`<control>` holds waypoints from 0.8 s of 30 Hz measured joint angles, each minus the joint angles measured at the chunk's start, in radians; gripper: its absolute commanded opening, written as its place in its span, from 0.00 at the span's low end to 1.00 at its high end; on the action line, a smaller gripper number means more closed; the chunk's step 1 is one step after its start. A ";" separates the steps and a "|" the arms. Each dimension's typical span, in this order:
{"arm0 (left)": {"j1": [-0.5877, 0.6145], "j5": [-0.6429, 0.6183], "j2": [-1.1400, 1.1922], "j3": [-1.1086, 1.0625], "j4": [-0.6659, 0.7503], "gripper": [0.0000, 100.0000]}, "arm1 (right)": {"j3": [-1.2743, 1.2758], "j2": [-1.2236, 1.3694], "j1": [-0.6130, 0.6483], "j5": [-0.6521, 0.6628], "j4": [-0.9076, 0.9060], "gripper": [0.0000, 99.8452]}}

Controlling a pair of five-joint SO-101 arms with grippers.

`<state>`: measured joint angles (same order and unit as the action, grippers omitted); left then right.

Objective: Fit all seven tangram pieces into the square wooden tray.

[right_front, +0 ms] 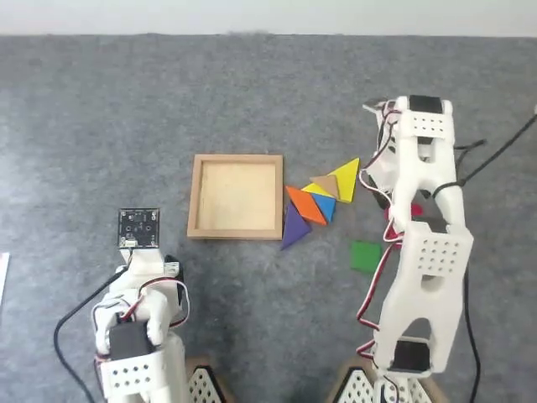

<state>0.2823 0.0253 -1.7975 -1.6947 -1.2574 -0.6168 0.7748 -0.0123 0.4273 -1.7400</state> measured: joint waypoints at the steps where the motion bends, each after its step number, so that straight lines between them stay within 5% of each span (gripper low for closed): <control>1: 0.000 0.000 0.000 0.000 0.000 0.08 | -0.003 0.000 0.000 -0.005 0.000 0.33; 10: 0.000 0.000 0.000 0.000 0.000 0.08 | -0.003 -0.029 -0.130 -0.210 0.074 0.33; 16: 0.000 0.000 0.000 0.000 0.000 0.08 | 0.021 -0.204 -0.104 -0.247 -0.008 0.33; 24: 0.000 0.000 0.000 0.000 0.000 0.08 | 0.483 -0.569 -0.052 -0.270 0.137 0.33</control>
<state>0.2823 0.0253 -1.7975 -1.6947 -1.2574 -0.1335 0.2056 -0.0644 0.1573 -1.6034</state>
